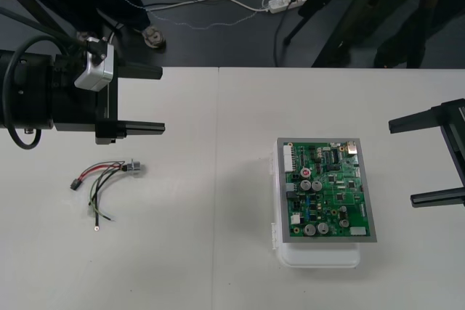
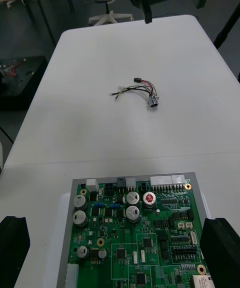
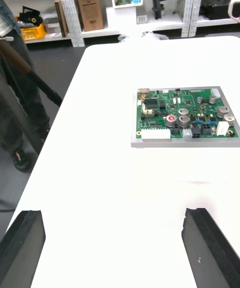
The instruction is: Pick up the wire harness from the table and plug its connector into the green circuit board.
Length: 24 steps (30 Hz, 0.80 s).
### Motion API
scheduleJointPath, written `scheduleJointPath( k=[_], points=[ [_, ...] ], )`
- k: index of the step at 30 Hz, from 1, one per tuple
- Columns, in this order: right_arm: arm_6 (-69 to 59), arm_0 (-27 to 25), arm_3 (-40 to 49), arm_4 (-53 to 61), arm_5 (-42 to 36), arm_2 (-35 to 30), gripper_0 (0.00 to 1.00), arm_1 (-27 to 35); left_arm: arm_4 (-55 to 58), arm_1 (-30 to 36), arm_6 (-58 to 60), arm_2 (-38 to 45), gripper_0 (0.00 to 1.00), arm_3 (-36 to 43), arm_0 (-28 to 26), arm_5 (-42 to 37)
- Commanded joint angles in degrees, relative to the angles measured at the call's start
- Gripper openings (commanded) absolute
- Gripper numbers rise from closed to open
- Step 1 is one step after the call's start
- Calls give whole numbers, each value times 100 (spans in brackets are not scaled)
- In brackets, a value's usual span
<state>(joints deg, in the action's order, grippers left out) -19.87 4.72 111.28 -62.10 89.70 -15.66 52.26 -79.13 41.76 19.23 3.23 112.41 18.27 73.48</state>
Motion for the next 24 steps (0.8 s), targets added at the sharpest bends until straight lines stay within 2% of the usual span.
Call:
scheduleJointPath(
  k=[1, 7, 12, 16, 24],
  points=[
    [317, -51, -317, 453, 30, -104, 100, 12, -6, 438, -675, -25, 81, 9, 106, 369],
    [387, -165, -581, 1024, 30, -227, 100, -58, -270, 1035, -1528, -165, 81, 9, 282, 580],
    [387, -402, -581, 1332, 30, -552, 100, -348, -375, 1695, -2477, -596, 81, 18, 467, 571],
    [413, -402, -581, 1437, 30, -666, 100, -630, -472, 2108, -3242, -930, 81, 9, 669, 571],
    [1081, -402, -581, 1428, 30, -666, 100, -717, -586, 2626, -4657, -1440, 81, 18, 924, 474]
  ],
)
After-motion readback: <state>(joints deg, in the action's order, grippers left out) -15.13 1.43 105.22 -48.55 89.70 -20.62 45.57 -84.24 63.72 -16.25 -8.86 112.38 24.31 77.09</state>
